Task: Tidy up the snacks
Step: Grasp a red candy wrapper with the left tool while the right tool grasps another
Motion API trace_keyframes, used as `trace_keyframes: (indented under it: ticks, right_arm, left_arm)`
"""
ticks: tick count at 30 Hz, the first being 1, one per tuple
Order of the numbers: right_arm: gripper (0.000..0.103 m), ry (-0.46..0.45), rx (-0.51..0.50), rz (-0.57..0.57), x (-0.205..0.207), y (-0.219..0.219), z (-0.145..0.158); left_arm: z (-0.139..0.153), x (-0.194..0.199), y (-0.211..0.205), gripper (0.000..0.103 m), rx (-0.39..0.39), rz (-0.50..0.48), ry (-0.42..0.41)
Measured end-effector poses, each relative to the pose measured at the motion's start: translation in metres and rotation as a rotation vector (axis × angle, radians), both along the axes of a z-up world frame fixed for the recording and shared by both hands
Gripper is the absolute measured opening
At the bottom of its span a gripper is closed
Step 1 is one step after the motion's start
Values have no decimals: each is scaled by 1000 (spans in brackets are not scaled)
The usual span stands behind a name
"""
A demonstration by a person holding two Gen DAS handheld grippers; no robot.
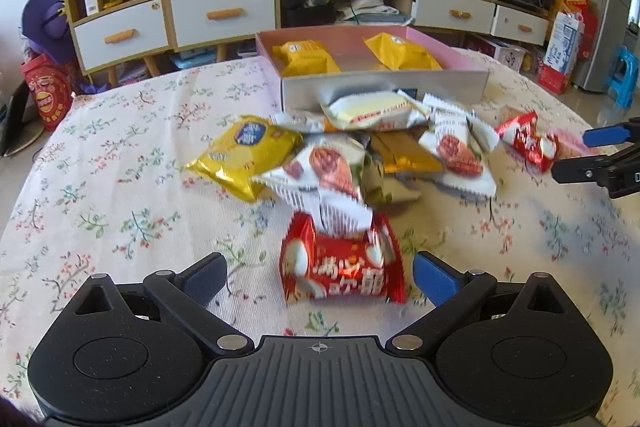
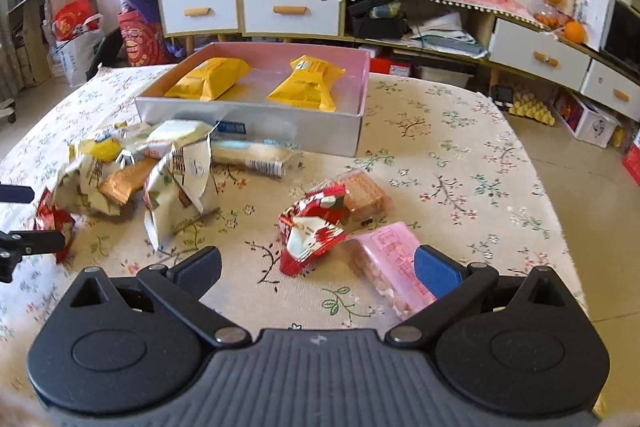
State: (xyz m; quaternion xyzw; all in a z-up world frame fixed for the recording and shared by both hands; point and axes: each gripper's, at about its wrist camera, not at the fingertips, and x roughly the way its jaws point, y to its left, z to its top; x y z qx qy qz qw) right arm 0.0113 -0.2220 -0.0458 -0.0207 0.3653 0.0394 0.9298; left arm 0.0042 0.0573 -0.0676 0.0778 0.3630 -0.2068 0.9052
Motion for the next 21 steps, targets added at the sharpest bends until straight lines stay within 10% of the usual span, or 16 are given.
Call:
trace_keyframes:
  ticks: [13, 21]
  right_arm:
    - [99, -135, -106, 126, -8, 18, -8]
    - [73, -82, -105, 155, 9, 22, -13]
  left_arm:
    - [-7, 5, 5, 88, -40, -40, -24]
    - [-7, 5, 3, 72, -46, -54, -27]
